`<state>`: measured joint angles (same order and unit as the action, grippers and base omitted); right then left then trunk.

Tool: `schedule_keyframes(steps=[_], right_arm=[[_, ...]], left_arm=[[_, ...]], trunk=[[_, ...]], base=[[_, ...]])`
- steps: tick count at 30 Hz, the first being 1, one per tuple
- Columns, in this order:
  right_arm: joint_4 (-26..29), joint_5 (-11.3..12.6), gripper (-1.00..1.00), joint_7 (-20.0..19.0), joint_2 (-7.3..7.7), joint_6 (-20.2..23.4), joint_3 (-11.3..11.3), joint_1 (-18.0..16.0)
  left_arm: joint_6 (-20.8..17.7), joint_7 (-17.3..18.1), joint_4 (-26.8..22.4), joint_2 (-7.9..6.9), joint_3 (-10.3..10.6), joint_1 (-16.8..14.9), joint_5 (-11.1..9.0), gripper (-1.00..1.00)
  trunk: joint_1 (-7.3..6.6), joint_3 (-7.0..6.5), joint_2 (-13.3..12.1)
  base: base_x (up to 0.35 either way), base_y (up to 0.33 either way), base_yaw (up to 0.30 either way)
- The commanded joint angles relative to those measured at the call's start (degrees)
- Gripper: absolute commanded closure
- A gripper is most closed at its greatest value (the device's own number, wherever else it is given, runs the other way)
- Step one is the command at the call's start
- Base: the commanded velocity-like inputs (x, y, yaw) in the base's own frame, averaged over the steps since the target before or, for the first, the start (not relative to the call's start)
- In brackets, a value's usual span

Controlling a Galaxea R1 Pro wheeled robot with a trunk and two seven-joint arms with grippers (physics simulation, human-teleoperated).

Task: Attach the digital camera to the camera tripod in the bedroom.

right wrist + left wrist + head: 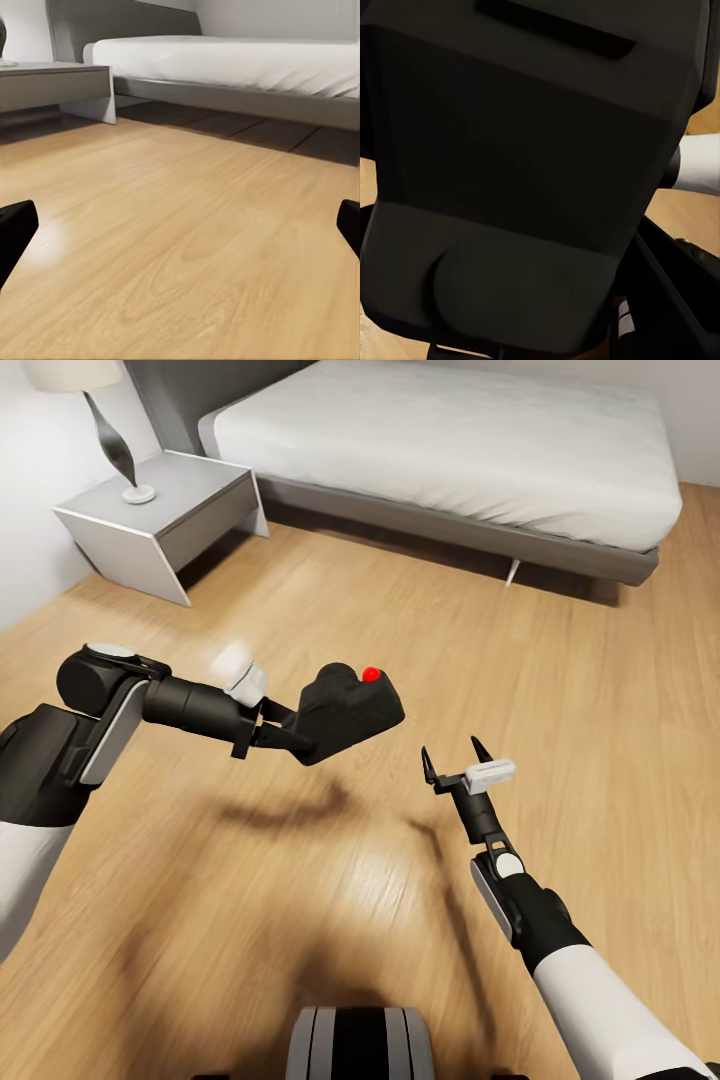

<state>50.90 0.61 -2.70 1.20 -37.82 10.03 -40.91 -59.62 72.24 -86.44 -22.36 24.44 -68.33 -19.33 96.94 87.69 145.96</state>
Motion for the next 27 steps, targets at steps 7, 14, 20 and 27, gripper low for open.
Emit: schedule_keyframes(steps=[7,14,20,27], right_arm=[[-0.4,0.0,-1.0,0.0,0.03,-0.1,0.1,0.0],[-1.2,0.0,-1.0,0.0,0.04,0.0,0.0,0.0],[-1.3,-0.1,-1.0,0.0,0.04,0.0,0.0,0.0],[-1.5,-0.1,-1.0,0.0,0.03,0.0,0.0,0.0]], left_arm=[[-0.4,0.0,0.0,2.9,0.1,-0.1,-0.2,1.0],[-0.4,0.0,0.0,3.71,0.1,-0.1,-0.2,1.0],[-0.4,0.0,0.1,3.81,0.2,-0.1,-0.2,1.0],[-0.4,0.0,0.1,3.74,0.1,-0.1,-0.2,1.0]], trunk=[[-0.19,-1.52,-0.1],[-0.37,-3.07,-0.2],[-0.52,-4.4,-0.3],[-0.7,-5.95,-0.4]], base=[[0.0,0.0,0.0],[0.0,0.0,0.0],[0.0,0.0,0.0],[0.0,0.0,0.0]])
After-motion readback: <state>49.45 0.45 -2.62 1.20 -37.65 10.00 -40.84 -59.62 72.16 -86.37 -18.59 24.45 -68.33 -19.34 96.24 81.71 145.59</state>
